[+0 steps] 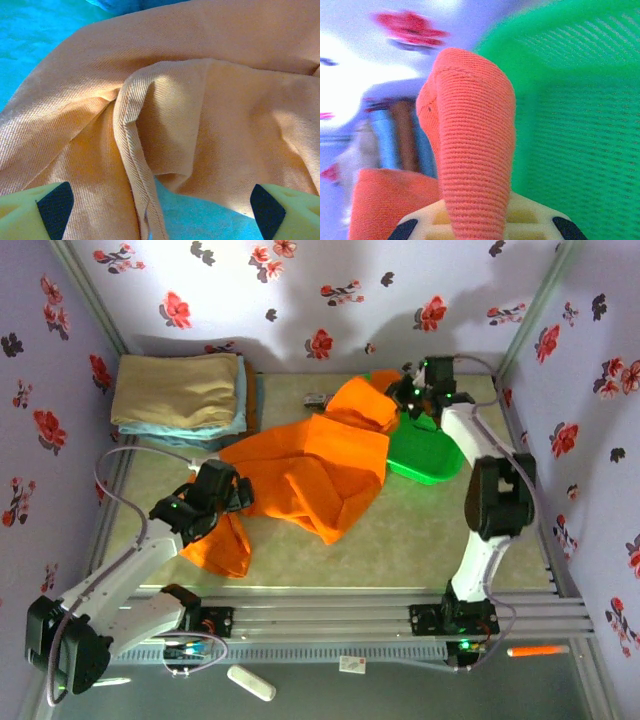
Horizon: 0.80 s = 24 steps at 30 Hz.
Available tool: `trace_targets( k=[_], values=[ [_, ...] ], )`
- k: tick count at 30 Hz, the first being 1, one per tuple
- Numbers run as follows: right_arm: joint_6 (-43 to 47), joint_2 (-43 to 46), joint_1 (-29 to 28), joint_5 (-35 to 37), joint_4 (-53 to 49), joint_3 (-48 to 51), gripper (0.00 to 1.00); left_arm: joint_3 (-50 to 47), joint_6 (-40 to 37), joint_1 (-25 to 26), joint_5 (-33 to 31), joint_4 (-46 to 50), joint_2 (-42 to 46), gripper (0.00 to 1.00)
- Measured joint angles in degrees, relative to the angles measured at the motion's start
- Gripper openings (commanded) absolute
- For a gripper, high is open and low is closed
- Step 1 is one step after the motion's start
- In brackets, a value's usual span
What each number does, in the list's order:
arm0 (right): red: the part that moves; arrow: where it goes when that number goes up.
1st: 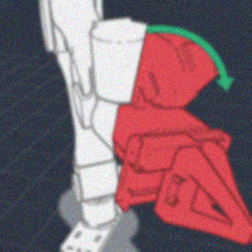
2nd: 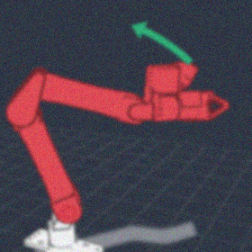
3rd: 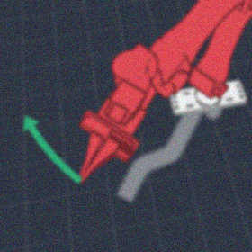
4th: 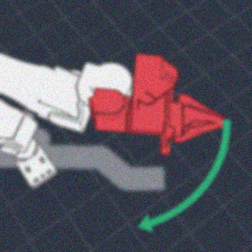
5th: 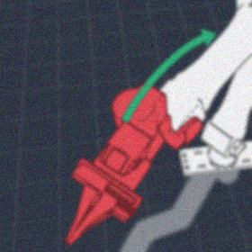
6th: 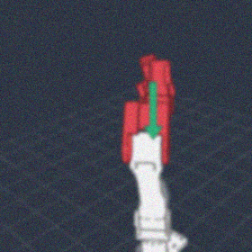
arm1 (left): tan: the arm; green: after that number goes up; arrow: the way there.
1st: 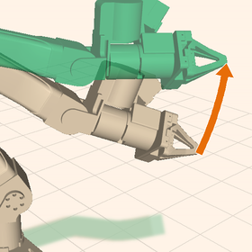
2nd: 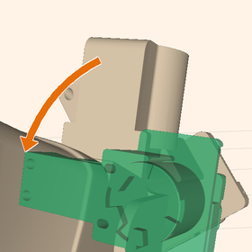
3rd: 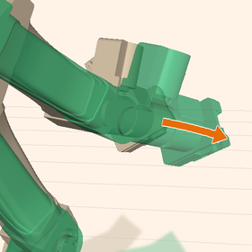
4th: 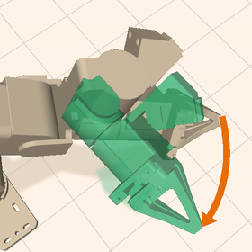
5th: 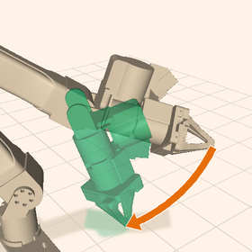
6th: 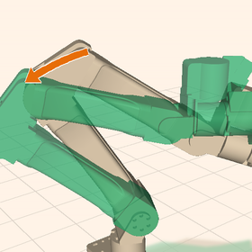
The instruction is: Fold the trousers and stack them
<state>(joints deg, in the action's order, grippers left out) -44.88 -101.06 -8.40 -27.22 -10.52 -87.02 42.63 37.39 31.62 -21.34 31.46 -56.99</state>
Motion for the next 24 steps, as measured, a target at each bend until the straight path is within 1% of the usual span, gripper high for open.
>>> trace_targets(
  k=[3,5,7,9,10,11,12,13,14,15,17,18,20,21,22,24],
  values=[
    [1.11,10.93,-1.99,-1.53,2.75,4.37,0.00,-0.83,0.00,0.00,0.00,-0.39,0.57,0.95],
    [2.36,18.64,-4.74,-1.92,4.17,9.51,0.00,-1.16,0.00,0.00,0.00,-0.66,0.92,0.94],
    [3.89,25.33,-8.81,-1.97,4.20,15.21,0.00,-1.46,-0.02,0.00,0.00,-0.90,1.46,0.94],
    [5.79,29.90,-13.64,-1.64,2.84,19.76,0.00,-1.62,-0.04,0.00,0.00,-1.03,2.03,0.94],
    [6.97,31.87,-16.35,-1.44,1.64,22.18,0.07,-1.73,-0.02,0.00,0.00,-1.18,2.34,0.94],
    [7.85,33.57,-18.93,-1.31,0.28,24.57,0.28,-2.03,-0.04,0.00,0.00,-1.49,2.78,0.94],
    [8.44,34.71,-20.55,-1.25,-0.94,26.40,0.40,-2.29,-0.02,0.00,0.00,-1.62,3.06,0.94],
    [9.14,35.60,-21.68,-1.07,-2.62,28.13,0.56,-2.71,-0.02,0.00,0.00,-1.70,3.41,0.94],
    [10.05,36.15,-22.51,-0.81,-4.96,29.73,0.70,-3.13,-0.02,0.00,0.00,-1.88,3.74,0.94],
    [10.67,36.17,-22.75,-0.04,-6.73,30.53,0.71,-3.48,0.00,0.00,0.00,-1.92,3.93,0.94],
    [12.26,35.93,-22.77,3.91,-11.30,32.00,0.74,-4.26,0.02,0.00,0.00,-2.01,4.28,0.95],
    [12.68,35.87,-22.77,6.16,-12.96,32.54,0.74,-4.50,0.02,0.00,0.00,-2.08,4.37,0.95],
    [13.22,35.58,-22.58,12.92,-16.20,33.24,0.69,-4.90,0.20,0.00,0.00,-2.38,4.52,0.96],
    [13.27,35.19,-22.29,15.37,-16.94,33.35,0.60,-4.98,0.24,0.00,0.00,-2.38,4.50,0.96],
    [13.05,34.40,-21.66,17.40,-17.27,33.40,0.47,-5.05,0.26,0.00,0.00,-2.40,4.50,0.96],
    [12.81,31.47,-19.69,19.45,-16.92,33.40,0.32,-5.09,0.44,0.00,0.00,-2.45,4.50,0.96]
  ],
)
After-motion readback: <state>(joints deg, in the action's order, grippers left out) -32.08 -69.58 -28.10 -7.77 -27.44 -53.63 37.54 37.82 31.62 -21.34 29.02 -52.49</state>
